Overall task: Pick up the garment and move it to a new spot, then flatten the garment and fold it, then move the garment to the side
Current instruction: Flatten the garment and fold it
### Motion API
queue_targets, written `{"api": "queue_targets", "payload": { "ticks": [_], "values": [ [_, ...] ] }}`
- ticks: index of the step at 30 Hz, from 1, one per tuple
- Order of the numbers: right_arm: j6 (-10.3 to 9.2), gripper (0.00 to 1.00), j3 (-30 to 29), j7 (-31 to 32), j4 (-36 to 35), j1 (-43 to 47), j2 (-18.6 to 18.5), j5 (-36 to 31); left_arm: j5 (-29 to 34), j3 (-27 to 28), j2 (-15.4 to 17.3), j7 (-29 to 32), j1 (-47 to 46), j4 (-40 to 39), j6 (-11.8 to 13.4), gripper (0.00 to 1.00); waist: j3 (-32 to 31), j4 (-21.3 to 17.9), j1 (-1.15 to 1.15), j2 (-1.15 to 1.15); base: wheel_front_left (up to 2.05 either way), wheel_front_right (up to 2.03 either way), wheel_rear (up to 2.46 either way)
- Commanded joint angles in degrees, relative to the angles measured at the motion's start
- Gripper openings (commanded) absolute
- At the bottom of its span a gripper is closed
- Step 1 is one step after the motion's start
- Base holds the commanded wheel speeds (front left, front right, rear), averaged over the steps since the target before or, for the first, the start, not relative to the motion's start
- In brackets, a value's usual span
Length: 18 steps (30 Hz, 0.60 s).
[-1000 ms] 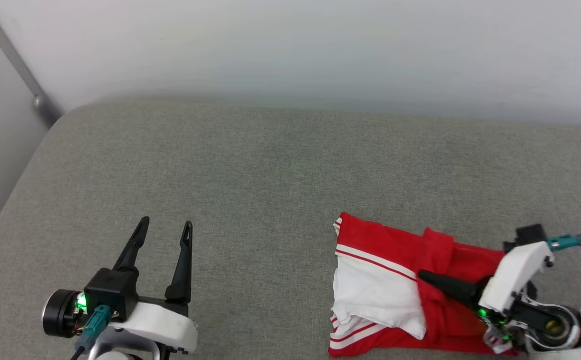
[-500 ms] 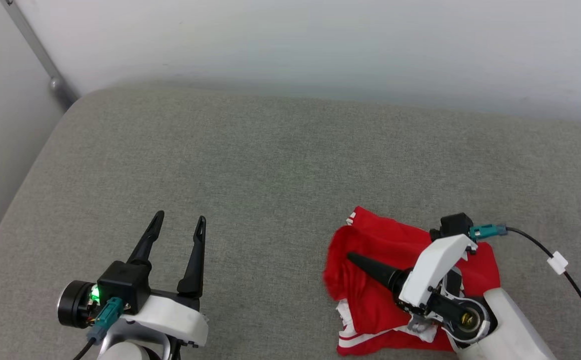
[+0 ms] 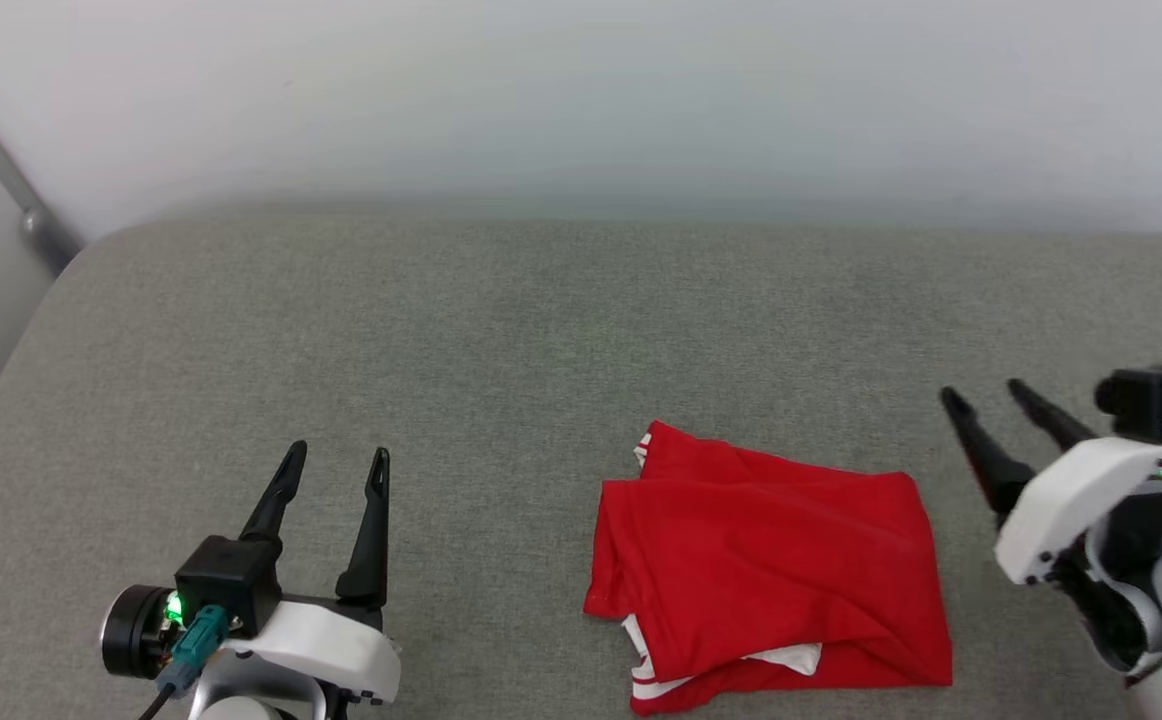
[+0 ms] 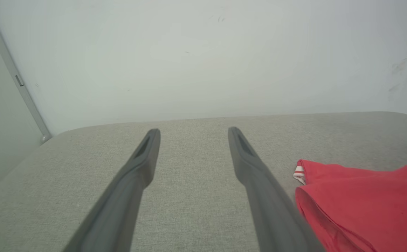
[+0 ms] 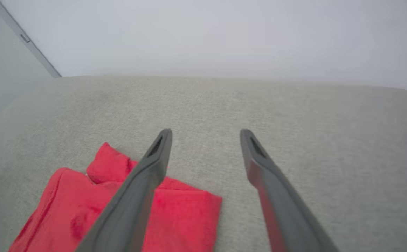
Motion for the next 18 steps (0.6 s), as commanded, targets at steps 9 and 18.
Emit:
{"api": "queue_targets", "payload": {
  "ticks": [9, 18],
  "values": [
    [-0.02, 1.00, -13.36, -9.80, -16.03, 12.66, 0.82, -14.65, -0.94, 2.19, -0.22, -0.61, 3.40, 0.51, 1.42, 1.00, -2.76, -2.82, 0.00, 0.00, 0.00, 0.00, 0.00],
    [-0.02, 1.00, -17.14, -8.32, -27.64, 24.84, 7.41, -16.20, -1.10, 3.11, 1.61, -0.61, 5.82, 0.56, 1.74, 1.00, -4.38, -3.85, 0.00, 0.00, 0.00, 0.00, 0.00]
  ]
}}
